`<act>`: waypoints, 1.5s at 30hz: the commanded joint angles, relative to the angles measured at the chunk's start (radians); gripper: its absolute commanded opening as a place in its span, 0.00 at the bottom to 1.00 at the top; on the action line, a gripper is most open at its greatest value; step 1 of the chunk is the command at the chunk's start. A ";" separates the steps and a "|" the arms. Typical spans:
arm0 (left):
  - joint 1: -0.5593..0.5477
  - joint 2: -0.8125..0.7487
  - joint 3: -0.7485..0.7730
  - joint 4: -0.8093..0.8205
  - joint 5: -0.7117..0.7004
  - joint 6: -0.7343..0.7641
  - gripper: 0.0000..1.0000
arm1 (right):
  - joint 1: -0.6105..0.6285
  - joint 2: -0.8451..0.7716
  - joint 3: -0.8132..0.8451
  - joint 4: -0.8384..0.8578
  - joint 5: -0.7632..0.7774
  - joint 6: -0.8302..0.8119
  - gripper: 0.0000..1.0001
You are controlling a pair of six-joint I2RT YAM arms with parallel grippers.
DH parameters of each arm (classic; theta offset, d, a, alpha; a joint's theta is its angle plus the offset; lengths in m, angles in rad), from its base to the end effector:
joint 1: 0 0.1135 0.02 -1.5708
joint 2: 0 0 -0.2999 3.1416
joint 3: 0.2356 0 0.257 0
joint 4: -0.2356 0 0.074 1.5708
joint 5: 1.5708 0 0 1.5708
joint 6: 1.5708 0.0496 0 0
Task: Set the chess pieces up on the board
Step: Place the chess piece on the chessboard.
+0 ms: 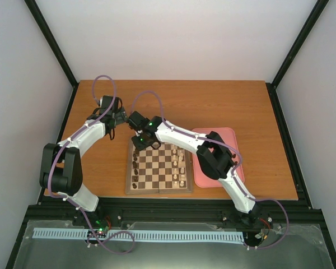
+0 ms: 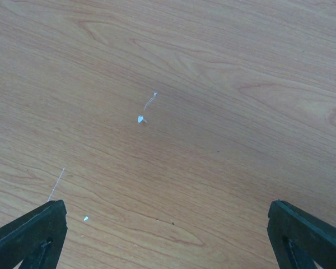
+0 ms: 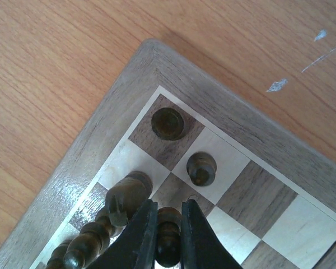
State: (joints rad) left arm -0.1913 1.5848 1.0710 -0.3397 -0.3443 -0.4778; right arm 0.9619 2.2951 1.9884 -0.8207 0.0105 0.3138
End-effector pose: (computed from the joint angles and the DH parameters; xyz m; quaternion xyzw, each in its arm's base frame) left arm 0.3474 -0.0502 0.2518 -0.1912 0.9045 0.0380 0.3793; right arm 0.3025 0.4329 0.2082 -0.3095 0.9251 0.1268 0.1797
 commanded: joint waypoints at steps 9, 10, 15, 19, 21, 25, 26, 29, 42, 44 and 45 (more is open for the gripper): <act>-0.005 0.022 0.041 -0.007 -0.005 0.010 1.00 | -0.009 0.050 0.052 -0.024 0.026 -0.023 0.03; -0.005 0.021 0.041 -0.006 -0.005 0.010 1.00 | -0.009 0.052 0.052 -0.025 0.024 -0.024 0.03; -0.005 0.023 0.041 -0.007 -0.005 0.010 1.00 | -0.011 0.058 0.052 -0.025 0.022 -0.026 0.09; -0.005 0.022 0.041 -0.007 -0.007 0.011 1.00 | -0.011 0.053 0.053 -0.023 0.019 -0.027 0.18; -0.005 0.023 0.041 -0.007 -0.007 0.011 1.00 | -0.011 0.049 0.052 -0.023 0.017 -0.030 0.22; -0.005 0.024 0.041 -0.007 -0.005 0.011 1.00 | -0.011 0.035 0.048 -0.023 0.032 -0.030 0.31; -0.004 0.024 0.041 -0.007 -0.005 0.011 1.00 | -0.011 0.032 0.046 -0.022 0.036 -0.029 0.32; -0.005 0.024 0.041 -0.006 -0.006 0.010 1.00 | -0.011 0.018 0.040 -0.020 0.049 -0.029 0.32; -0.005 0.028 0.043 -0.005 -0.005 0.010 1.00 | -0.011 -0.125 -0.037 -0.011 0.126 -0.025 0.33; -0.005 0.027 0.043 -0.007 -0.005 0.010 1.00 | -0.011 -0.171 -0.072 -0.004 0.151 -0.021 0.34; -0.005 0.027 0.043 -0.006 -0.005 0.011 1.00 | -0.011 -0.193 -0.094 -0.002 0.165 -0.018 0.34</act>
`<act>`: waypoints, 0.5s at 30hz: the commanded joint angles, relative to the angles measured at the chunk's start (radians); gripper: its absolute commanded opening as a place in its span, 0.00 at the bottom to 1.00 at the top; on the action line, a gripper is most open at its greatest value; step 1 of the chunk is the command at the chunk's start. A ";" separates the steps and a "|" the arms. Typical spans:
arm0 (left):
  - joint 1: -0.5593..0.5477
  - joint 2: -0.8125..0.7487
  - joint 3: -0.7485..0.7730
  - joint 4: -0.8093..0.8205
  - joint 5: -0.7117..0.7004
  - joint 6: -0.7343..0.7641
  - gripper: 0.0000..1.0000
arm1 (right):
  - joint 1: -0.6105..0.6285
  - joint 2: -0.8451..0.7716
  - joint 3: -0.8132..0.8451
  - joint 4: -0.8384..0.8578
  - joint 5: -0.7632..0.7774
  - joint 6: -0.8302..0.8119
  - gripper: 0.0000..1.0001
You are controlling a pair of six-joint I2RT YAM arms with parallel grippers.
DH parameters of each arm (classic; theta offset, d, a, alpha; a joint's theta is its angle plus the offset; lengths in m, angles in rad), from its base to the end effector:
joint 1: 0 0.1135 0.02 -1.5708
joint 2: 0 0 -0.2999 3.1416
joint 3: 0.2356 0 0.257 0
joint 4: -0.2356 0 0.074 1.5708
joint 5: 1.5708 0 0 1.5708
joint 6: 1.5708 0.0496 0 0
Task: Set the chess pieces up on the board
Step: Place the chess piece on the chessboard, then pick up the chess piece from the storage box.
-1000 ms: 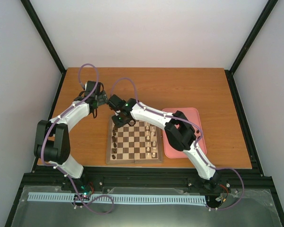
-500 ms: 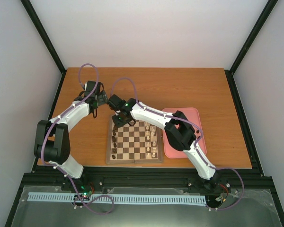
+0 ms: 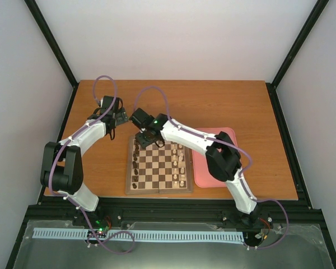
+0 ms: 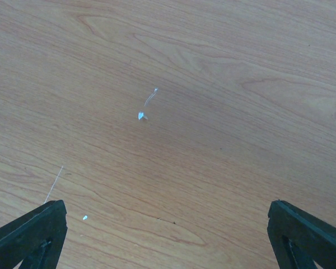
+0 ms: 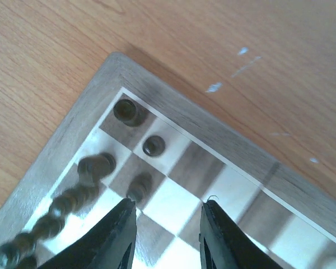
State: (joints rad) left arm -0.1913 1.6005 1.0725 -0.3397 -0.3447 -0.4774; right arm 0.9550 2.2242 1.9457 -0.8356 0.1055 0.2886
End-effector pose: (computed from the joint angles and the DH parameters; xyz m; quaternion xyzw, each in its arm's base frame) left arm 0.3498 -0.0507 0.2471 -0.1903 0.9071 0.0408 0.3733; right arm 0.3008 0.4161 0.2299 -0.3069 0.9231 0.0899 0.2137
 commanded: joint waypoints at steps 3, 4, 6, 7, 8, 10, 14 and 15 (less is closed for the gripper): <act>-0.005 0.012 0.041 -0.005 -0.005 0.011 1.00 | -0.005 -0.198 -0.118 0.018 0.111 0.013 0.34; -0.005 0.012 0.042 -0.005 -0.005 0.010 1.00 | -0.005 -0.227 -0.146 0.018 0.132 0.015 0.35; -0.005 0.014 0.043 -0.007 -0.004 0.011 1.00 | -0.007 -0.302 -0.215 0.020 0.189 0.031 0.37; -0.005 0.013 0.043 -0.007 -0.004 0.011 1.00 | -0.012 -0.338 -0.256 0.017 0.223 0.046 0.38; -0.005 0.013 0.043 -0.008 -0.004 0.011 1.00 | -0.024 -0.378 -0.300 0.013 0.248 0.065 0.38; -0.005 0.011 0.043 -0.008 -0.003 0.011 1.00 | -0.065 -0.475 -0.436 0.011 0.270 0.103 0.38; -0.005 0.009 0.041 -0.008 -0.002 0.011 1.00 | -0.186 -0.671 -0.680 0.002 0.284 0.181 0.38; -0.005 0.009 0.041 -0.008 -0.001 0.011 1.00 | -0.218 -0.712 -0.736 -0.007 0.282 0.193 0.38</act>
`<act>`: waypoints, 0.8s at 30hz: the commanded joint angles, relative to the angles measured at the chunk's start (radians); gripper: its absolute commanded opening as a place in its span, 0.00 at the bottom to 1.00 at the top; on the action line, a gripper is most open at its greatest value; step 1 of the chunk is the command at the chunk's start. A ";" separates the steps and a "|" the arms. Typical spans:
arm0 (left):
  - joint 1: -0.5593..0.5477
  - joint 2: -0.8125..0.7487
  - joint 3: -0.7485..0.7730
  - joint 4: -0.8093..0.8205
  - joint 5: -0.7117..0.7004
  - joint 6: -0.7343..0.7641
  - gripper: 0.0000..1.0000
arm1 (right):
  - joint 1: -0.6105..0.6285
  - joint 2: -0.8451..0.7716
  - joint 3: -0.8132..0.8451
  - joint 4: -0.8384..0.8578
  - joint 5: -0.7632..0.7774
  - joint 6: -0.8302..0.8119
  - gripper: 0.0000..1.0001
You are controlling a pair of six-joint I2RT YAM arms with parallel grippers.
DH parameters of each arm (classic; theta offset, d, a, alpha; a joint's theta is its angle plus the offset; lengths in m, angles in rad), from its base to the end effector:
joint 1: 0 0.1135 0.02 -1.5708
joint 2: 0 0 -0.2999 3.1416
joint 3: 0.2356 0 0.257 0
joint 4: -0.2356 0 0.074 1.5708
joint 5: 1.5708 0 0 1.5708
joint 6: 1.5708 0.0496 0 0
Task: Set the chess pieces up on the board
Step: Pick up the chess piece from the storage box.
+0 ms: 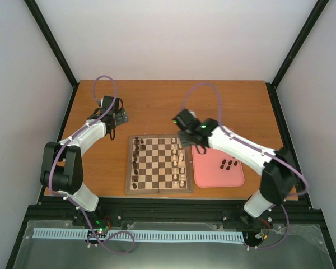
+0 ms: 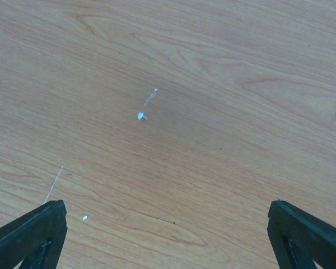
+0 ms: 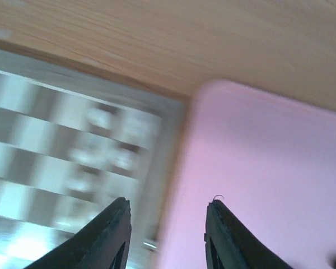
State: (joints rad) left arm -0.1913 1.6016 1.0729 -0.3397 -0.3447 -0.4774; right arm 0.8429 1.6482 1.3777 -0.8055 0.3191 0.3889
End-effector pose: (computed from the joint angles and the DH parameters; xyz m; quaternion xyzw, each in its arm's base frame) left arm 0.3500 -0.0507 0.2469 -0.1903 0.9072 0.0409 0.3730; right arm 0.2495 0.2566 0.2970 -0.1775 0.9414 0.0139 0.2863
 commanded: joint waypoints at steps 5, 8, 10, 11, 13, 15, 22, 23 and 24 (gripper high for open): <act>-0.005 0.013 0.044 -0.009 0.001 0.011 1.00 | -0.260 -0.255 -0.397 -0.039 0.026 0.123 0.38; -0.005 0.011 0.044 -0.010 0.002 0.011 1.00 | -0.348 -0.267 -0.492 0.009 -0.044 0.111 0.38; -0.005 0.010 0.043 -0.009 0.005 0.011 1.00 | -0.365 -0.263 -0.521 0.032 -0.069 0.109 0.38; -0.005 0.010 0.042 -0.008 0.004 0.011 1.00 | -0.368 -0.257 -0.524 0.030 -0.067 0.108 0.38; -0.005 0.011 0.042 -0.009 0.004 0.011 1.00 | -0.373 -0.252 -0.527 0.020 -0.053 0.108 0.38; -0.005 0.010 0.041 -0.010 0.002 0.011 1.00 | -0.387 -0.256 -0.535 0.024 -0.049 0.104 0.38; -0.005 0.012 0.041 -0.009 0.001 0.011 1.00 | -0.434 -0.218 -0.578 0.091 -0.083 0.078 0.37; -0.005 0.012 0.041 -0.009 0.000 0.011 1.00 | -0.437 -0.208 -0.582 0.101 -0.091 0.074 0.37; -0.004 0.013 0.041 -0.009 0.000 0.011 1.00 | -0.440 -0.200 -0.585 0.111 -0.096 0.071 0.37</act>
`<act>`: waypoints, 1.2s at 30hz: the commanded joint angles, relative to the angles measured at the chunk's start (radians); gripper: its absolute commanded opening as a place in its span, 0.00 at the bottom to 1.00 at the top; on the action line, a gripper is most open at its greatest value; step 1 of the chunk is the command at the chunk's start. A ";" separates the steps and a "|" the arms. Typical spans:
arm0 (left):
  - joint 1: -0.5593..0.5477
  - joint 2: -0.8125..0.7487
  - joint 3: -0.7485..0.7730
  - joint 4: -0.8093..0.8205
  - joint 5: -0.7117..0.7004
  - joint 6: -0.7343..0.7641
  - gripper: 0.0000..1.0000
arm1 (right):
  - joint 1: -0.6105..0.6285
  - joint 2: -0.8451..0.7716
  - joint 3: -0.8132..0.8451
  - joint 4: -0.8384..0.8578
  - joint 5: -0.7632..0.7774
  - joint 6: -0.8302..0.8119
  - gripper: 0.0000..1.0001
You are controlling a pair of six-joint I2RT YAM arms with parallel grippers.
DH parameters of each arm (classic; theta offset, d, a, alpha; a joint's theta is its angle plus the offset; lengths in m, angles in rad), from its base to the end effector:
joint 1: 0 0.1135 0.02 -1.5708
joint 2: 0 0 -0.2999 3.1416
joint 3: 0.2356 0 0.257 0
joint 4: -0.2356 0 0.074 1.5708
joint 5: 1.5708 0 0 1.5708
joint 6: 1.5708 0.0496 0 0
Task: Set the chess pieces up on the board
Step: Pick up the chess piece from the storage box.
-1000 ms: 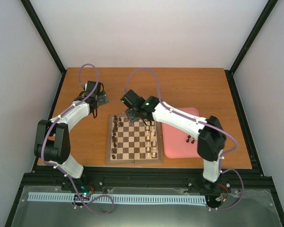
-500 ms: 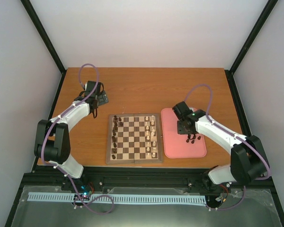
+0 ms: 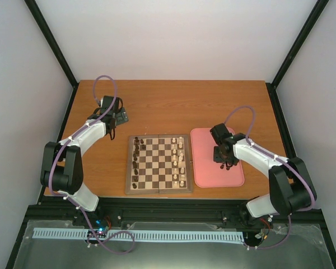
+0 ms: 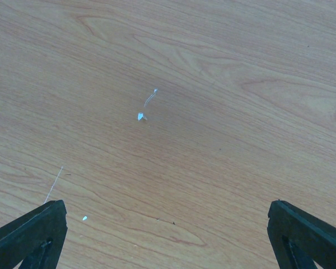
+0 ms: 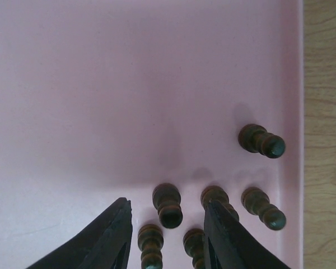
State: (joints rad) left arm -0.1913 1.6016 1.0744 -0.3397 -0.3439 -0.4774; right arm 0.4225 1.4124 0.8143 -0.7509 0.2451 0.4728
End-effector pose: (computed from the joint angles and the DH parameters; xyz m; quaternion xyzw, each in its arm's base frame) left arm 0.3502 -0.0508 0.2474 -0.1902 0.9070 0.0403 0.3735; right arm 0.2237 0.0874 0.1994 0.0383 0.9858 -0.0620 0.1516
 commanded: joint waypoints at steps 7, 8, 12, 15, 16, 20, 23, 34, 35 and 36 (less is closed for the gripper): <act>-0.005 0.013 0.039 -0.010 -0.007 0.010 1.00 | -0.048 0.073 -0.024 0.091 -0.029 -0.036 0.35; -0.005 0.012 0.039 -0.009 -0.007 0.010 1.00 | -0.051 0.077 -0.023 0.096 -0.031 -0.040 0.34; -0.005 0.015 0.042 -0.008 -0.009 0.009 1.00 | -0.057 0.091 -0.021 0.104 -0.029 -0.046 0.27; -0.005 0.020 0.044 -0.011 -0.010 0.008 1.00 | -0.058 0.094 -0.024 0.104 -0.030 -0.048 0.21; -0.005 0.021 0.045 -0.011 -0.013 0.008 1.00 | -0.059 0.091 -0.026 0.102 -0.028 -0.047 0.19; -0.004 0.021 0.045 -0.011 -0.013 0.008 1.00 | -0.059 0.077 -0.029 0.095 -0.031 -0.044 0.08; -0.005 0.022 0.044 -0.012 -0.013 0.007 1.00 | -0.059 0.057 -0.023 0.086 -0.038 -0.042 0.04; -0.005 0.019 0.045 -0.013 -0.014 0.008 1.00 | -0.012 -0.040 0.162 -0.018 -0.096 -0.059 0.03; -0.005 0.019 0.047 -0.014 -0.014 0.007 1.00 | 0.016 -0.037 0.193 -0.029 -0.093 -0.054 0.03; -0.005 0.021 0.047 -0.014 -0.014 0.008 1.00 | 0.050 -0.028 0.227 -0.040 -0.090 -0.047 0.03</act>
State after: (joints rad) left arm -0.1913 1.6150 1.0763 -0.3416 -0.3481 -0.4774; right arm 0.3935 1.3987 0.9321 -0.7460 0.1680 0.4225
